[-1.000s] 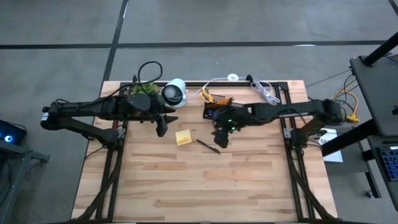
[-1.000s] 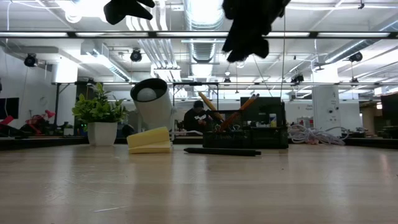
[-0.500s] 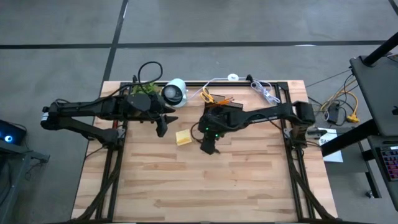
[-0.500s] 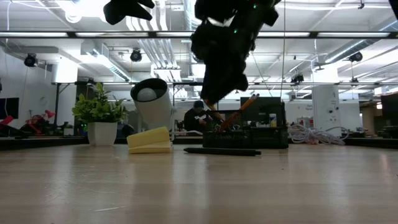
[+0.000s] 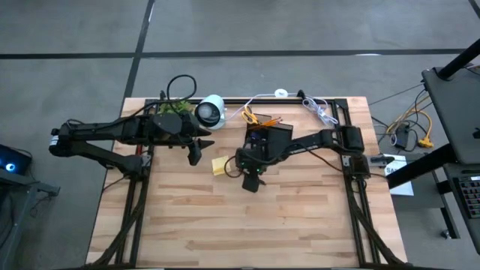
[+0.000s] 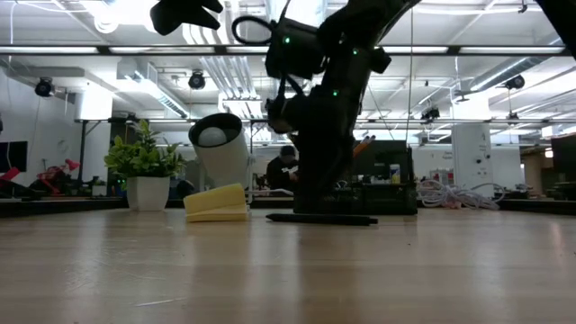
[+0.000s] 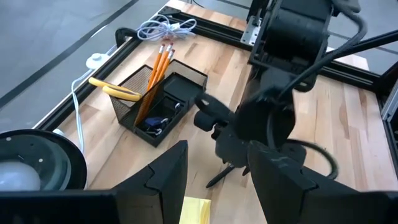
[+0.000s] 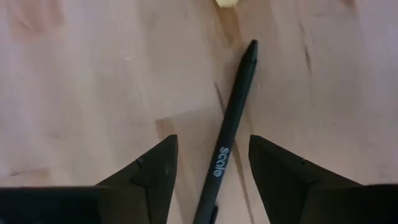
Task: Pick and place office supplies into organizer
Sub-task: Put the pen into the desk organizer
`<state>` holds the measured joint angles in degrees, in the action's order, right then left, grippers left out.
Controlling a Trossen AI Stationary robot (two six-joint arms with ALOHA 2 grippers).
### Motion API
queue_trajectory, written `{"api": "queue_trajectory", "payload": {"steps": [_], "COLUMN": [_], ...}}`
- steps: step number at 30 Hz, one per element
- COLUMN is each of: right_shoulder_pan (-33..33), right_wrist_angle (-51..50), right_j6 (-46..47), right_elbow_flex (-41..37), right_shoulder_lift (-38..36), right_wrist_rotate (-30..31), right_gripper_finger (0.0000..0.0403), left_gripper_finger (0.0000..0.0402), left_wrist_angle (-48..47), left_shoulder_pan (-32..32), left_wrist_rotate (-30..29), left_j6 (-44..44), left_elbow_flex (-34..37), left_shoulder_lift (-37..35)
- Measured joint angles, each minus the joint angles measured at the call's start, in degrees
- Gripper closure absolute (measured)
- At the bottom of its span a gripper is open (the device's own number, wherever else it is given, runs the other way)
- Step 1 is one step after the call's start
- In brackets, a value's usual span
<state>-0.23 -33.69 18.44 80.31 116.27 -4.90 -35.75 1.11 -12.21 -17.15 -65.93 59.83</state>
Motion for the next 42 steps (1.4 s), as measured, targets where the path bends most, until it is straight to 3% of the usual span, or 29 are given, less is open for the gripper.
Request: {"api": "queue_trajectory", "payload": {"steps": [17,22,32,42], "right_shoulder_pan": [0.01,0.0,-0.04,-0.02], "right_wrist_angle": [0.44,0.23,-0.39,-3.54], "right_j6": [1.25,1.13,0.85,1.07], "right_elbow_flex": [0.04,0.02,-0.04,0.02], "right_shoulder_lift": [3.34,3.26,3.24,2.18], "right_wrist_rotate": [3.4,3.61,3.2,2.7], "right_gripper_finger": [0.024,0.0273,0.038,0.0383], "left_gripper_finger": [0.0249,0.0249,0.0249,0.0249], "left_wrist_angle": [0.11,0.11,0.11,0.12], "left_shoulder_pan": [0.0,-0.01,0.01,0.0], "left_wrist_rotate": [0.0,0.0,0.0,0.0], "left_j6": [-0.39,-0.42,-0.44,-0.46], "left_elbow_flex": [0.0,0.0,0.0,0.0], "left_shoulder_lift": [0.0,0.0,0.0,0.0]}}
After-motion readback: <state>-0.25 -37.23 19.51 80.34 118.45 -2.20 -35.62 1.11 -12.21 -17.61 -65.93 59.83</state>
